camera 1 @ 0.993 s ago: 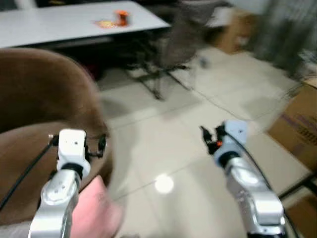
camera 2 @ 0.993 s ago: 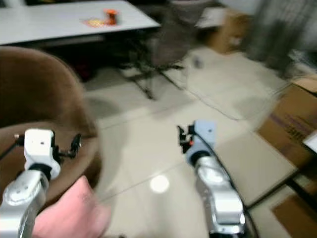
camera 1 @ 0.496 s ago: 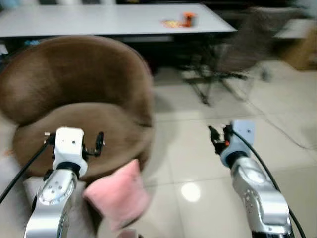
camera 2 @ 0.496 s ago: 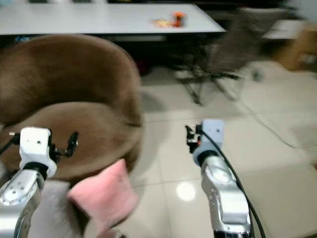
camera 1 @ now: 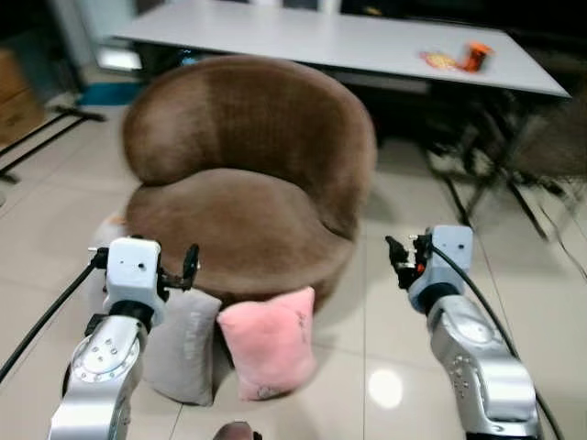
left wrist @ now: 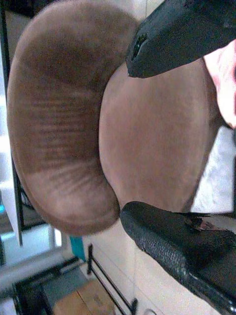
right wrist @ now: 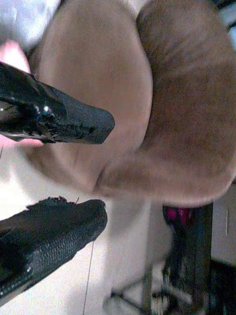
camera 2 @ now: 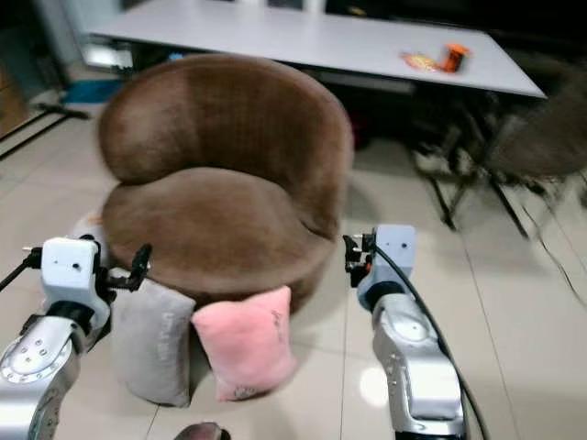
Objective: Move the pillow to the sofa from floor
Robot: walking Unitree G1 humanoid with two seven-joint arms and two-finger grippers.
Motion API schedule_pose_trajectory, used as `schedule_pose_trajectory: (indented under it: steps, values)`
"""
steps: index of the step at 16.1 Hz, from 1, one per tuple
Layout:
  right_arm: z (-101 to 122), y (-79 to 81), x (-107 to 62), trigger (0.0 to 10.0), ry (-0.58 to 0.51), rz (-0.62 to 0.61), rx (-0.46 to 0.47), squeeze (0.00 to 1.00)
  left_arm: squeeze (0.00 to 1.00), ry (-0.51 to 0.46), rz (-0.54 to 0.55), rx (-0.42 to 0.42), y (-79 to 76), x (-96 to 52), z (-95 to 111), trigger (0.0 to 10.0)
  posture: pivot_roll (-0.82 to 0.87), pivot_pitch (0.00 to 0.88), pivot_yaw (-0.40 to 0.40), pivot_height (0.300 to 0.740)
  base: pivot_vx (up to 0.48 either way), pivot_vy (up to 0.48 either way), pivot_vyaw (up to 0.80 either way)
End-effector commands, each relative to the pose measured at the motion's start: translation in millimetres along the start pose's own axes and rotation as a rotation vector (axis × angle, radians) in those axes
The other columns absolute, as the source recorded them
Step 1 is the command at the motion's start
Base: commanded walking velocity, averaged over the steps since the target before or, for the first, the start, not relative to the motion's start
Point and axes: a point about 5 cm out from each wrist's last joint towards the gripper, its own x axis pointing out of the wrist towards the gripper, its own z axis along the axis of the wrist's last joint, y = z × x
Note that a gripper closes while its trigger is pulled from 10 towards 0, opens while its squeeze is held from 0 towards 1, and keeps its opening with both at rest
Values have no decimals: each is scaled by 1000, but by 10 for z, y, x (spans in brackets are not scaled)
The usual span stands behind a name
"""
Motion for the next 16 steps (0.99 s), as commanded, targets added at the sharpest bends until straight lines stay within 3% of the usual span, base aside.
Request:
schedule_pose_trajectory:
  steps: [1, 2, 3, 4, 5, 7, 8, 14, 16]
  values:
    - [47, -34, 6, 10000, -18, -8, 12, 0, 0, -34, -49, -12, -74, 15, 75, 10000, -55, 0, -39, 740, 255, 0, 0]
    - [46, -9, 24, 10000, -22, 6, 47, 0, 0, -50, -51, -21, -60, 36, 106, 10000, -31, 0, -42, 740, 345, 0, 0]
    - [50, -15, 53, 10000, -30, -30, 7, 0, 0, -52, -27, -8, -11, 58, 115, 10000, -28, 0, -42, 740, 349, 0, 0]
    - [82, 25, 82, 10000, -67, -3, 56, 0, 0, -48, -3, 4, 44, 73, 114, 10000, -21, 0, -41, 740, 345, 0, 0]
    - [145, 28, 102, 10000, -123, -19, 46, 0, 0, -45, 23, 1, 107, 76, 124, 10000, -18, 0, -41, 740, 345, 0, 0]
    - [159, 10, 134, 10000, -115, -74, 37, 0, 0, -56, 41, -3, 175, 92, 157, 10000, -18, 0, -49, 740, 345, 0, 0]
    - [147, 40, 118, 10000, -108, -7, 41, 0, 0, -57, 42, 0, 197, 94, 154, 10000, -17, 0, -50, 740, 349, 0, 0]
    - [119, -7, 151, 10000, -107, -19, 5, 0, 0, -76, 26, 15, 155, 104, 204, 10000, -7, 0, -58, 740, 328, 0, 0]
    - [117, 24, 143, 10000, -107, 4, -13, 0, 0, -75, 29, 16, 167, 104, 203, 10000, -4, 0, -62, 740, 304, 0, 800]
